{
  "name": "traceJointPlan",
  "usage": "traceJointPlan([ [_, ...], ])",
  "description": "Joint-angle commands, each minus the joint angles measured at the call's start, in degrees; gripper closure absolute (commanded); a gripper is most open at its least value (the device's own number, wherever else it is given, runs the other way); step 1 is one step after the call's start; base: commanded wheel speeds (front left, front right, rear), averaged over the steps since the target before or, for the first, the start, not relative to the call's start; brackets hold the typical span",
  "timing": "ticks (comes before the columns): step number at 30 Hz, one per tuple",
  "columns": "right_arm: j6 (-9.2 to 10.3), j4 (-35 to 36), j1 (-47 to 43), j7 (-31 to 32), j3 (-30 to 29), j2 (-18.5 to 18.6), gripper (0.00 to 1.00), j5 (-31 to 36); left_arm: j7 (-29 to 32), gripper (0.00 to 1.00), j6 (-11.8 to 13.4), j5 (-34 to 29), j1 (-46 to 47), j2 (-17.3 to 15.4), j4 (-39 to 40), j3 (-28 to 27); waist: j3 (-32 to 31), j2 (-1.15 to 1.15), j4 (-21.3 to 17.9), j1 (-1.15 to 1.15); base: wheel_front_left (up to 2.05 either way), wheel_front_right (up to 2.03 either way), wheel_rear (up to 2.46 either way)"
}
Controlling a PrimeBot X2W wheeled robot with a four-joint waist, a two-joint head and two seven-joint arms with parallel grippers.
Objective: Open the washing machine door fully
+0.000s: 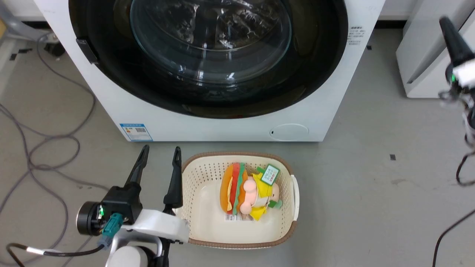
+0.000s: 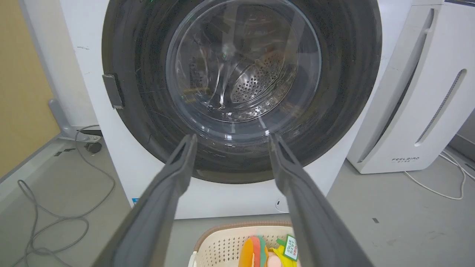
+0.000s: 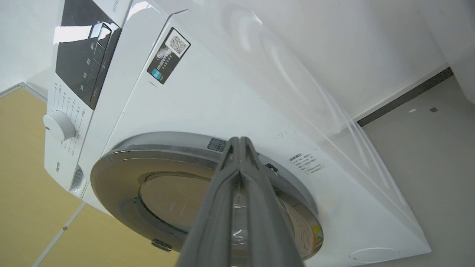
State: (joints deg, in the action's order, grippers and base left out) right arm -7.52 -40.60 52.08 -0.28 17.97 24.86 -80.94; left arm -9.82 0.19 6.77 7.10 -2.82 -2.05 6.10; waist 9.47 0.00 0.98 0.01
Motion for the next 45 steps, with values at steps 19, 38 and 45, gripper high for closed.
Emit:
traceJointPlan([
  [19, 0.02, -15.84, 24.69, 16.26, 16.26, 1.63, 1.00, -13.71, -2.78, 0.00, -0.36, 1.49, 3.79, -0.05, -0.03, 1.35, 4.61, 0.00, 0.49, -0.01, 0.00, 0.00, 0.00],
  [38, 0.03, -24.07, 37.11, 22.89, 30.01, -1.85, 1.00, -25.07, -5.05, 0.00, -0.01, 3.58, 6.31, -0.06, -0.69, 3.78, 8.04, 0.00, 2.10, -0.01, 0.00, 0.00, 0.00],
  [45, 0.03, -23.78, 37.55, 23.81, 32.18, -3.02, 1.00, -24.67, -5.18, 0.00, 0.14, 3.83, 6.45, -0.06, -0.82, 3.86, 9.03, 0.00, 2.45, -0.01, 0.00, 0.00, 0.00],
])
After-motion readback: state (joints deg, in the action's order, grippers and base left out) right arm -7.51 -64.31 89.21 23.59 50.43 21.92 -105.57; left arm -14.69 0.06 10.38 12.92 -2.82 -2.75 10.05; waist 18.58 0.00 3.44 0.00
